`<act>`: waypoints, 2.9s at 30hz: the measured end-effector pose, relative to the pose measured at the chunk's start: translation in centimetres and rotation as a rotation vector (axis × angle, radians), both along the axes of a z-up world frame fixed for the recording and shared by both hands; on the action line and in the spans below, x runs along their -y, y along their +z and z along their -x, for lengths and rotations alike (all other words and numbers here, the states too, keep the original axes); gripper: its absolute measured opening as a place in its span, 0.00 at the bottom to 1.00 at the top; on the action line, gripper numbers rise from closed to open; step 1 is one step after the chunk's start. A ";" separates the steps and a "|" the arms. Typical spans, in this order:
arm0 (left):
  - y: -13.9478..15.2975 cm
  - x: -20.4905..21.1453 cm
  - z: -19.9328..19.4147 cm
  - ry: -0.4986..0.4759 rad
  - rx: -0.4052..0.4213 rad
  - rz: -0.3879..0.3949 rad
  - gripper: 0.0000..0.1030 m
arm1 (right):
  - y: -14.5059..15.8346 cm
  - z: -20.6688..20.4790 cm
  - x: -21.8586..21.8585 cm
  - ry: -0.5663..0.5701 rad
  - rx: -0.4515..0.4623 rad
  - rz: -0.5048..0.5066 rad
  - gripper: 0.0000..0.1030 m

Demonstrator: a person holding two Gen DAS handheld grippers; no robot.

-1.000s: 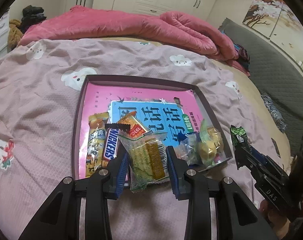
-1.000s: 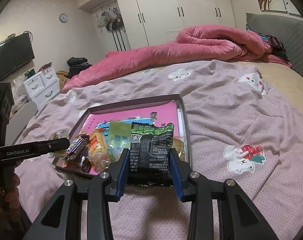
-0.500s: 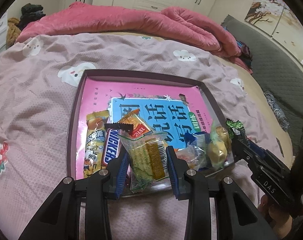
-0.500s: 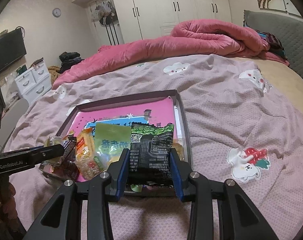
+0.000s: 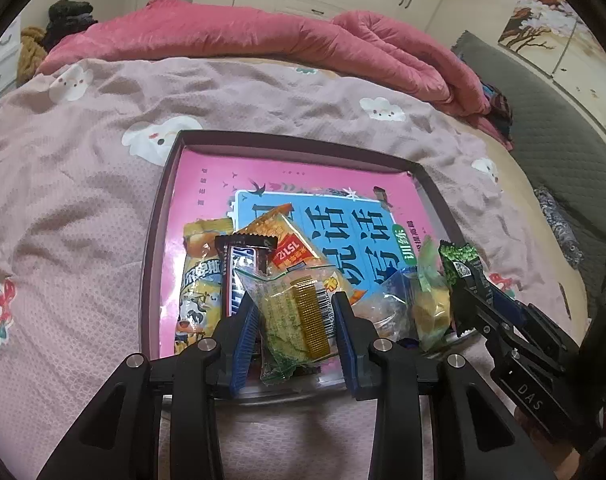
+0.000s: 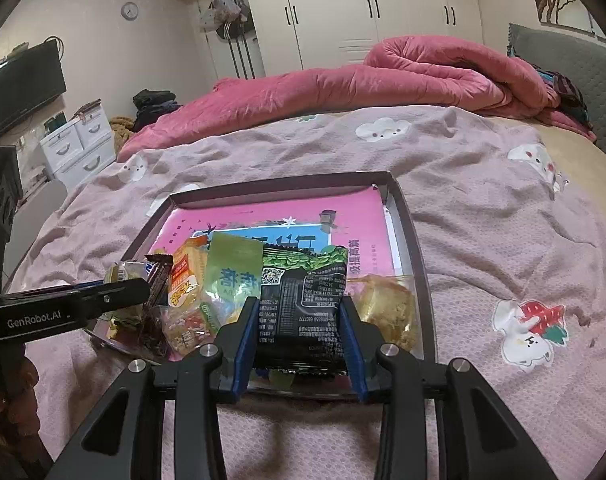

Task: Organize snacks
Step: 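Carry the biscuit packet and black-green packet over the tray, then lower both packets into the tray and open both tools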

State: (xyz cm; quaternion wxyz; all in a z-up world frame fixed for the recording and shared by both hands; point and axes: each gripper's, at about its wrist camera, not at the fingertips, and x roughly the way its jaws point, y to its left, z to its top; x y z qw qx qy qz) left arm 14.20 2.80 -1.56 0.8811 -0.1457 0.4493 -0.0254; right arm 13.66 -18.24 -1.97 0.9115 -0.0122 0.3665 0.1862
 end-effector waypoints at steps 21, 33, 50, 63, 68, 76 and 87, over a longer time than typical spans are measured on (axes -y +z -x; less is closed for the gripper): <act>-0.9 0.2 -0.7 -0.010 -0.024 0.006 0.37 | -0.1 -1.0 0.5 -0.053 -0.010 -0.003 0.39; -1.0 0.2 -0.8 -0.011 -0.022 0.008 0.37 | 0.4 -0.8 1.1 -0.059 0.004 -0.014 0.39; -1.3 0.3 -1.6 -0.011 -0.029 0.010 0.37 | 1.1 0.5 1.3 -0.043 0.007 -0.018 0.39; -1.6 0.3 -1.6 -0.019 -0.035 0.027 0.37 | 0.8 0.3 0.8 -0.036 0.002 -0.009 0.39; -1.6 0.3 -1.5 -0.021 -0.036 0.025 0.37 | 0.6 0.1 0.5 -0.030 -0.003 0.000 0.39; -1.7 0.3 -1.4 -0.027 -0.043 0.043 0.38 | 0.4 0.0 0.4 -0.029 -0.008 0.001 0.39; -1.3 0.5 -1.1 -0.035 -0.035 0.037 0.46 | 0.2 0.1 0.2 -0.023 -0.012 0.013 0.39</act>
